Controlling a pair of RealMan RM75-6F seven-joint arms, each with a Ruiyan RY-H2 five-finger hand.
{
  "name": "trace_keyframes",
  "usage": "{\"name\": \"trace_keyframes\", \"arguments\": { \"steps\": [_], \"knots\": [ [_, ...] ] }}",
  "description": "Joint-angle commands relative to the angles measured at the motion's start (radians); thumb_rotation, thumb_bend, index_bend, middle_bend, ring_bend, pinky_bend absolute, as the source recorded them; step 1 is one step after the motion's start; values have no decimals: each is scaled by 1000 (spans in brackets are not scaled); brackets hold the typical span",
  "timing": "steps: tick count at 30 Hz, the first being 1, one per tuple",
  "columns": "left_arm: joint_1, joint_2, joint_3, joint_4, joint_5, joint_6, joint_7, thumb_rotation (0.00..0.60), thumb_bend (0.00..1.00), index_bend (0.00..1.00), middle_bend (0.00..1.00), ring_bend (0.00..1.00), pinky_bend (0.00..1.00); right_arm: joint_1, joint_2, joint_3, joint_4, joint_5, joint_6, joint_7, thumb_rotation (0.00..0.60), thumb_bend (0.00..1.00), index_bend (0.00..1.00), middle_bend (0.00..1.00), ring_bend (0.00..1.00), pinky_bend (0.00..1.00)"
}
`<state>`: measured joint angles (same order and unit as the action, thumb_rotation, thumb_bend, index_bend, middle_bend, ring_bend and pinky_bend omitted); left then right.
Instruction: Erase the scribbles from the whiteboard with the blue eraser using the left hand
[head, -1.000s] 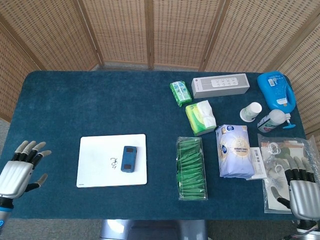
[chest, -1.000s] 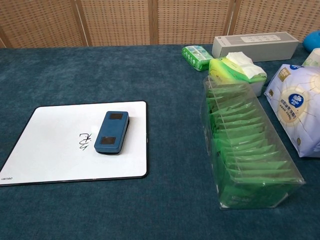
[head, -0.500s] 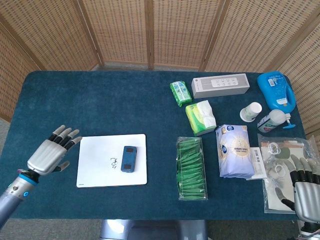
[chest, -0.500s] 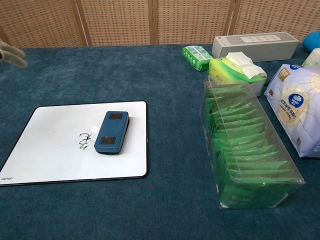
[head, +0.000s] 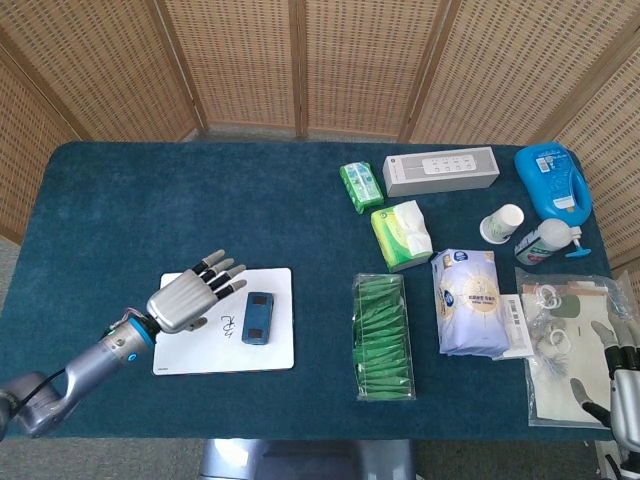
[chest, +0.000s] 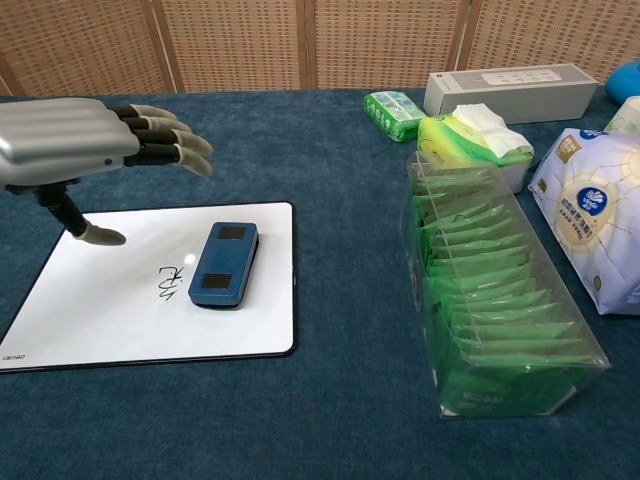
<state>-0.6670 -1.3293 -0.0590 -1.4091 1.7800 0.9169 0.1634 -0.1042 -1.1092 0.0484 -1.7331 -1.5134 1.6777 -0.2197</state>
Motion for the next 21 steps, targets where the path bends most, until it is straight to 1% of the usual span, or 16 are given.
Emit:
{"name": "trace_keyframes", "arguments": {
  "steps": [1, 9, 21],
  "knots": [
    [-29, -46, 13, 43, 18, 2, -13, 600, 280, 131, 0, 0, 0, -2, 1, 1, 2, 2, 2, 2, 600, 231, 156, 104, 0, 34],
    [-79, -124, 47, 119, 42, 16, -43, 600, 280, 131, 0, 0, 0, -14, 9, 4, 4, 12, 11, 7, 600, 232, 155, 104, 0, 34],
    [-118, -156, 75, 162, 33, 25, -71, 600, 280, 131, 0, 0, 0, -26, 10, 4, 8, 16, 18, 10, 600, 231, 156, 104, 0, 34]
  ]
}}
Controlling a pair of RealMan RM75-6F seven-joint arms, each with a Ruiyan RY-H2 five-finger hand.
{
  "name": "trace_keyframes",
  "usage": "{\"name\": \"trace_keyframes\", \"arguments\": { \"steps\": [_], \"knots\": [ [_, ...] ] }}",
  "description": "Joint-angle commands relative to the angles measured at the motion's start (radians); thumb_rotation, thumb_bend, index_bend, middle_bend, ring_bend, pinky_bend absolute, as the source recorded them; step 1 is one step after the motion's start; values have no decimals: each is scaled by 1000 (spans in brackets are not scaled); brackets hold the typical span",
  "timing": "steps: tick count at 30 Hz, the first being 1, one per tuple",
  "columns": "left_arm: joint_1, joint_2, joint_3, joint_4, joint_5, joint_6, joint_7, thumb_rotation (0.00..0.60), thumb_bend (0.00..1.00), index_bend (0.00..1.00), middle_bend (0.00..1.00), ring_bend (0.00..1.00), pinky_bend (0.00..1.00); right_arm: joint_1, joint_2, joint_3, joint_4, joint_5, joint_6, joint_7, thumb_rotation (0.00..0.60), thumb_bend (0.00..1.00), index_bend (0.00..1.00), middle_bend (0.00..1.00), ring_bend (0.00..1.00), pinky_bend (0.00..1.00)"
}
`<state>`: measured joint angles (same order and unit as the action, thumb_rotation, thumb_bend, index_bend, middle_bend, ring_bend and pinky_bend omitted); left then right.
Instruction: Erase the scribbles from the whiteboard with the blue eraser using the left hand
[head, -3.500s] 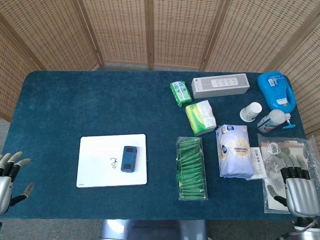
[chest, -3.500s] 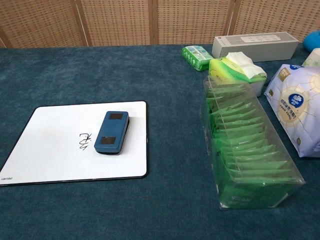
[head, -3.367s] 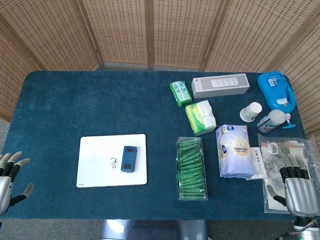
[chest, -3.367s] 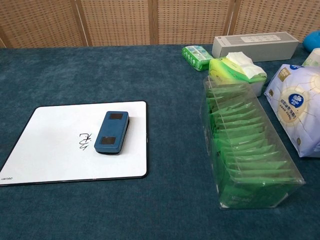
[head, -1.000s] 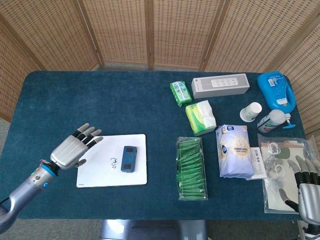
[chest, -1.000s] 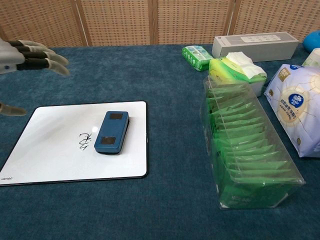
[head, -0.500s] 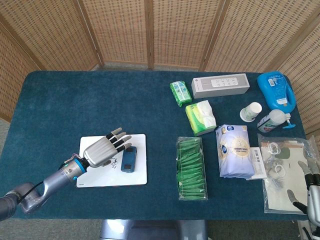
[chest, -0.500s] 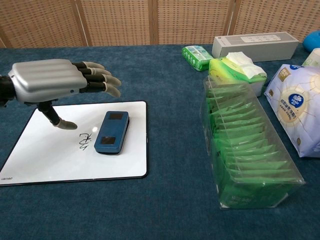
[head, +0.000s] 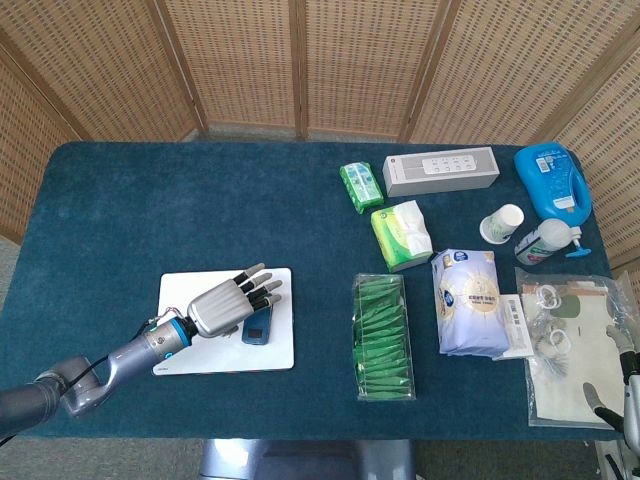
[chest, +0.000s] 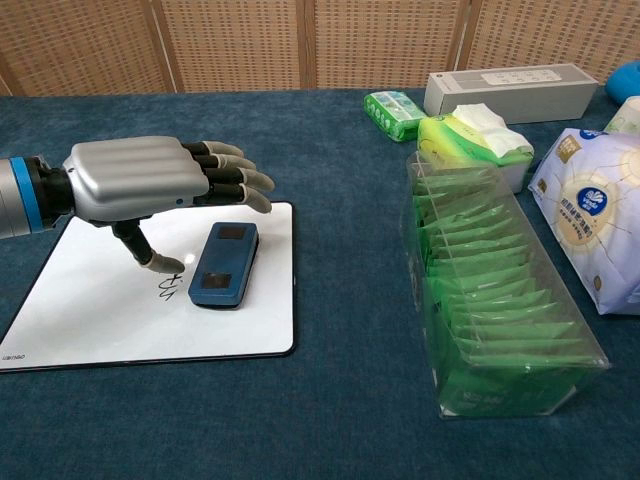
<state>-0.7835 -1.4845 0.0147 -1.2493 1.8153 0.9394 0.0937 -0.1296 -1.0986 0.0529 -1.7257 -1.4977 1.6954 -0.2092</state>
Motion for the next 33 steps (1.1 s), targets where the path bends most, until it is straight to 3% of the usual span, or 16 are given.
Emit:
{"name": "trace_keyframes", "arguments": {
  "steps": [1, 33],
  "knots": [
    [-2, -1, 2, 3, -4, 3, -1, 600, 280, 131, 0, 0, 0, -1, 0, 0, 0, 1, 0, 0, 600, 231, 156, 104, 0, 34],
    [-23, -8, 43, -11, -51, 8, 51, 600, 280, 135, 0, 0, 0, -14, -15, 1, 31, -2, 2, 51, 600, 232, 155, 104, 0, 34]
  ]
}}
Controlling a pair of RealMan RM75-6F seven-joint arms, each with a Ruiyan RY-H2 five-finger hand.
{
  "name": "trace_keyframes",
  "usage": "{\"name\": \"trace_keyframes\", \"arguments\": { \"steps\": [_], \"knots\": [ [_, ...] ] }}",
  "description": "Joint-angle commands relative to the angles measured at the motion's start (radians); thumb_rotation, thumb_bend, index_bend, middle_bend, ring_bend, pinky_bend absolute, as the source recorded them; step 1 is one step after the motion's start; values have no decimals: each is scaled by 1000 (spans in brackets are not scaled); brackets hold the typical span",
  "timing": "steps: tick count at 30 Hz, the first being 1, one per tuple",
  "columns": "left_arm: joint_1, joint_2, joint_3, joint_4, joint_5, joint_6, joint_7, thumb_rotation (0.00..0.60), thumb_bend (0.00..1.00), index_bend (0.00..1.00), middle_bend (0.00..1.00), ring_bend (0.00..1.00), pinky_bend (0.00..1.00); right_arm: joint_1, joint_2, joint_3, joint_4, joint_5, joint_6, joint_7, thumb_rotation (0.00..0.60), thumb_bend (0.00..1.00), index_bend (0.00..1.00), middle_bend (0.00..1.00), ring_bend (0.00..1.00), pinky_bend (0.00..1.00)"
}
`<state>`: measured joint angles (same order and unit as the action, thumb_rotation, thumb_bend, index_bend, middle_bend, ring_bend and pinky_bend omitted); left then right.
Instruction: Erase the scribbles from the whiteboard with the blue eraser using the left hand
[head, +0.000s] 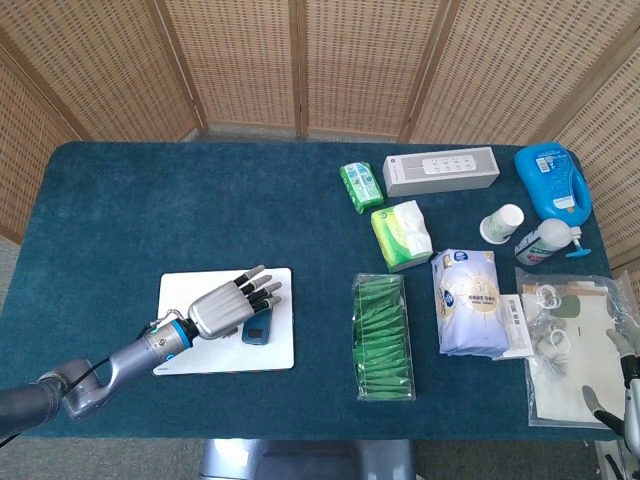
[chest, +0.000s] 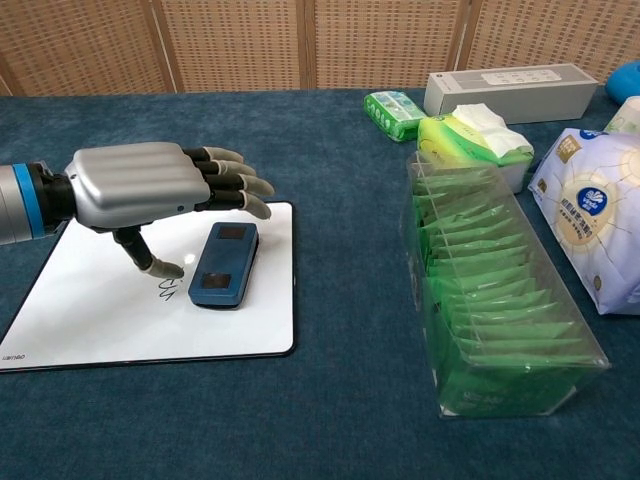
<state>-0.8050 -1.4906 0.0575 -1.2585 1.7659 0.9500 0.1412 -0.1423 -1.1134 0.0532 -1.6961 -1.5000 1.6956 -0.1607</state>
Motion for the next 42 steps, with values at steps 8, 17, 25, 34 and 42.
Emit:
{"name": "trace_keyframes", "arguments": {
  "steps": [8, 17, 25, 34, 42],
  "knots": [
    [-15, -22, -1, -3, -14, -23, 33, 600, 281, 137, 0, 0, 0, -12, 2, 0, 13, 4, 12, 21, 600, 230, 155, 104, 0, 34],
    [-23, -41, -18, -12, -30, -15, 51, 600, 280, 137, 0, 0, 0, -20, 1, 0, 24, 5, 18, 37, 600, 229, 156, 103, 0, 34],
    [-34, -78, -37, -29, -66, -27, 40, 600, 280, 137, 0, 0, 0, -32, 4, -1, 28, 5, 30, 48, 600, 230, 155, 104, 0, 34],
    [-32, -48, -48, -67, -123, -45, -12, 600, 280, 175, 0, 0, 0, -37, 4, -1, 30, 3, 31, 52, 600, 231, 155, 104, 0, 34],
    [-28, -18, -47, -86, -175, -78, -79, 600, 280, 273, 0, 0, 0, -35, -1, 0, 29, 3, 24, 44, 600, 231, 155, 104, 0, 35]
  ]
}}
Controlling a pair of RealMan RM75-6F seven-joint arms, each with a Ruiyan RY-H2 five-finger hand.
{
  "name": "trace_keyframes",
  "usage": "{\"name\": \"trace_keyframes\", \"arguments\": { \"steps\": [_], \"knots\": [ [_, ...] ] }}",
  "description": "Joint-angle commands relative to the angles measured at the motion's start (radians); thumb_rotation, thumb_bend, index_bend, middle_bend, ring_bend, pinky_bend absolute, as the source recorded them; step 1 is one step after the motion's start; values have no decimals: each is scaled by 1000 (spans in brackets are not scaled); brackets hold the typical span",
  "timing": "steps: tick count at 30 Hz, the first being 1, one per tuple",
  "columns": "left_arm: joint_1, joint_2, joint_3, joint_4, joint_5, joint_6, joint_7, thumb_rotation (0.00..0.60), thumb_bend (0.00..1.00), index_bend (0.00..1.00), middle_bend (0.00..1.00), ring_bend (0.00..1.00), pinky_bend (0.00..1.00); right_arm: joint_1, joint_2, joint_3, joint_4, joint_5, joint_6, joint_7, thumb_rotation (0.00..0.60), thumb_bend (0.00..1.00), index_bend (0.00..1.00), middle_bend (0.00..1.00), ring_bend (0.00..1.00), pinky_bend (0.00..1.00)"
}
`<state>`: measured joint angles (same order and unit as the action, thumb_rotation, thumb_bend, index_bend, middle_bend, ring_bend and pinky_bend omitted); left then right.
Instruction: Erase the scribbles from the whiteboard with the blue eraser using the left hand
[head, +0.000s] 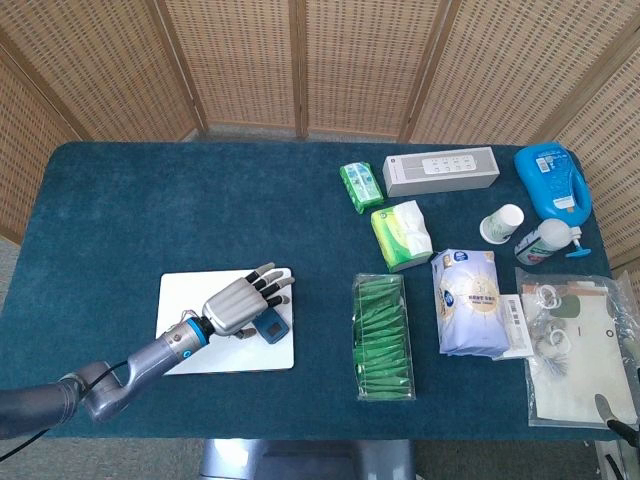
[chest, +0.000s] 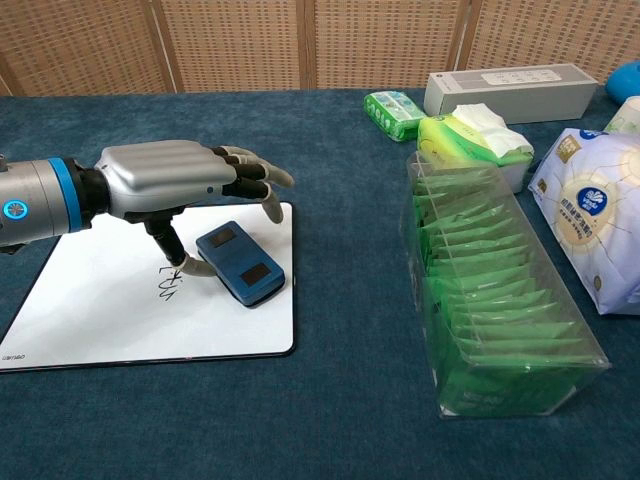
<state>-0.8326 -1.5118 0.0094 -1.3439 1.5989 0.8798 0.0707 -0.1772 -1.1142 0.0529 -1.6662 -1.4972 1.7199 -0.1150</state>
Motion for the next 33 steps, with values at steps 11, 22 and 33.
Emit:
{"name": "trace_keyframes", "arguments": {
  "steps": [11, 22, 33],
  "knots": [
    [-11, -25, 2, 39, -24, -30, -24, 600, 280, 314, 0, 0, 0, -6, 3, 3, -9, 1, 8, -12, 600, 231, 156, 103, 0, 34],
    [-17, -42, 0, 60, -36, -40, -24, 600, 280, 331, 0, 0, 0, -12, 4, 2, -9, 3, 10, -12, 600, 231, 156, 104, 0, 34],
    [-22, -46, 1, 65, -40, -45, -20, 600, 280, 375, 0, 0, 0, -21, 4, 0, -6, 10, 13, -4, 600, 230, 155, 104, 0, 34]
  ]
}}
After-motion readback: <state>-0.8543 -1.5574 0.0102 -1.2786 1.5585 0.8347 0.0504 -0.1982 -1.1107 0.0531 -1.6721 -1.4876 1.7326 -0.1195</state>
